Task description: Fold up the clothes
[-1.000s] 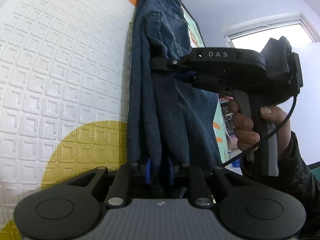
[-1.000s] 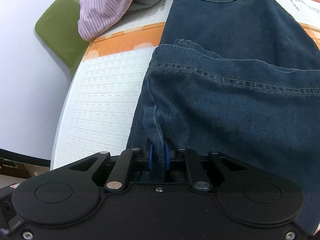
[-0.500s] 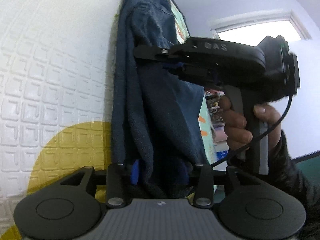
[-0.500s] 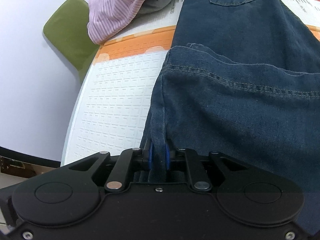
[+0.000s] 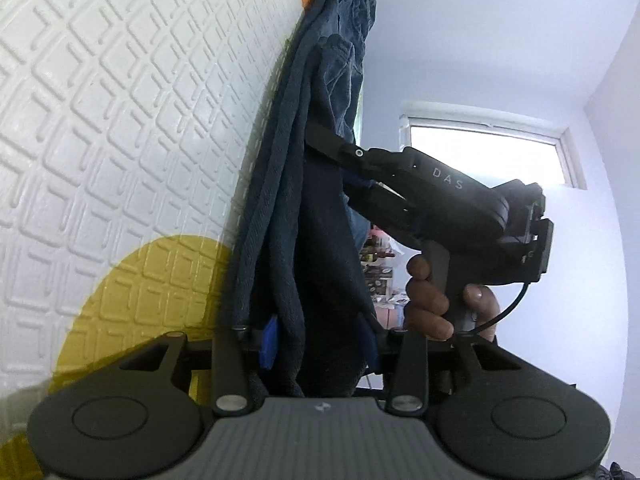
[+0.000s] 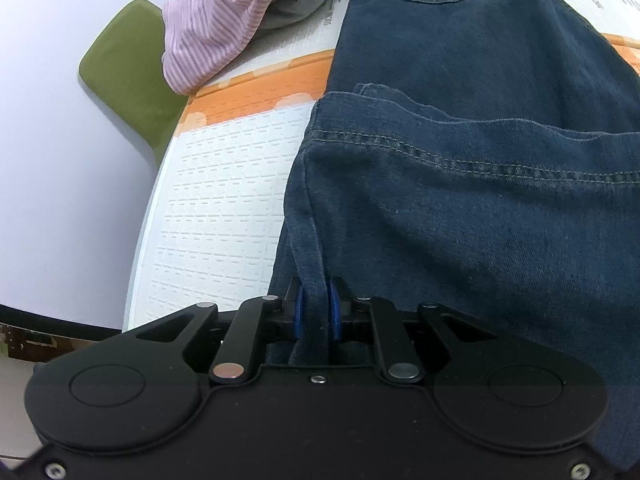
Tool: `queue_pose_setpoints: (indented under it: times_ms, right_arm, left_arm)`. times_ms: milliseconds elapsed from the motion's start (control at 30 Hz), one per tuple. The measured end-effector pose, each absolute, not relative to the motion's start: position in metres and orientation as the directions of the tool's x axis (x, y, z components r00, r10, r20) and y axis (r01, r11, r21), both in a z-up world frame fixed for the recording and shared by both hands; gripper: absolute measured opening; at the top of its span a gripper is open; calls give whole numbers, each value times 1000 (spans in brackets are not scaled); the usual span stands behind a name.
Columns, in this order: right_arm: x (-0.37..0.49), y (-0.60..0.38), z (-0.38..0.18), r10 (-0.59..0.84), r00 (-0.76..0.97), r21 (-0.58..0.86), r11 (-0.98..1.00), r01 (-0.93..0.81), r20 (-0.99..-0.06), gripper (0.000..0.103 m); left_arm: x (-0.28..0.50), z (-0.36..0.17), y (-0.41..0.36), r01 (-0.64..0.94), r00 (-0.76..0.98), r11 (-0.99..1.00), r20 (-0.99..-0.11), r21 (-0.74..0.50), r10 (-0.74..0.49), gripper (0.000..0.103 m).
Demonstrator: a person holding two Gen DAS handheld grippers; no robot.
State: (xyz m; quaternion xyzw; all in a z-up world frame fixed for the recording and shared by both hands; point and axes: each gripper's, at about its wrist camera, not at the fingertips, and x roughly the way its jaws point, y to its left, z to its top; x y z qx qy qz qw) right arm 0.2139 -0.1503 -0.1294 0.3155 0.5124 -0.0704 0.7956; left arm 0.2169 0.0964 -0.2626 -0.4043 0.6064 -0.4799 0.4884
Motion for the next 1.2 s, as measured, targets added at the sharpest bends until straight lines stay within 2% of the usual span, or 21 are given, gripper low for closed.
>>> queue_pose_setpoints:
  times_ms: [100,200,367,467,633,667,800,833,900,1033,1067,1100,1200]
  right_arm:
    - [214,-151,-131,217,463,435,787,438,-859,13]
    - [215,-153,-132,224,459,439,784,439,-860,13]
    - [216,-160,-136,245,453,456,769,448,-858,13]
    - [218,-161,-137,254,447,461,767,447,-858,13]
    - [222,-161,-137,259,438,453,782,428,-861,13]
    - [222,-161,-136,257,440,452,784,426,-861,13]
    - [222,-161,-129,243,459,450,788,420,-855,15]
    - [223,-163,-126,234,468,447,791,418,-852,16]
    - [224,-166,-118,211,488,438,798,415,-847,20]
    - [230,-174,-104,172,521,427,801,420,-836,27]
    - [233,-177,-102,165,522,423,799,426,-837,34]
    - [237,-180,-100,154,522,417,798,434,-839,36]
    - [248,-186,-95,133,520,404,795,453,-844,39]
  left_arm:
    - [222,-268,95,-40,-189,193,-182,-980,-965,44]
    - [222,-263,108,-81,-165,129,-114,-988,-980,56]
    - [221,-256,109,-34,-181,145,-137,-989,-974,58]
    - [222,-246,103,41,-214,221,-225,-974,-951,57]
    - [212,-213,74,308,-259,389,-470,-868,-844,51]
    - [211,-209,70,327,-255,409,-496,-852,-830,50]
    - [207,-198,60,395,-218,507,-614,-766,-758,21]
    - [206,-196,59,409,-211,521,-633,-749,-745,15]
    - [203,-191,55,442,-192,545,-668,-713,-718,10]
    - [195,-180,46,504,-157,578,-726,-642,-670,9]
    - [192,-177,44,524,-147,583,-740,-620,-656,9]
    - [189,-174,41,544,-136,588,-755,-598,-642,9]
    - [184,-168,35,575,-114,602,-784,-553,-611,9]
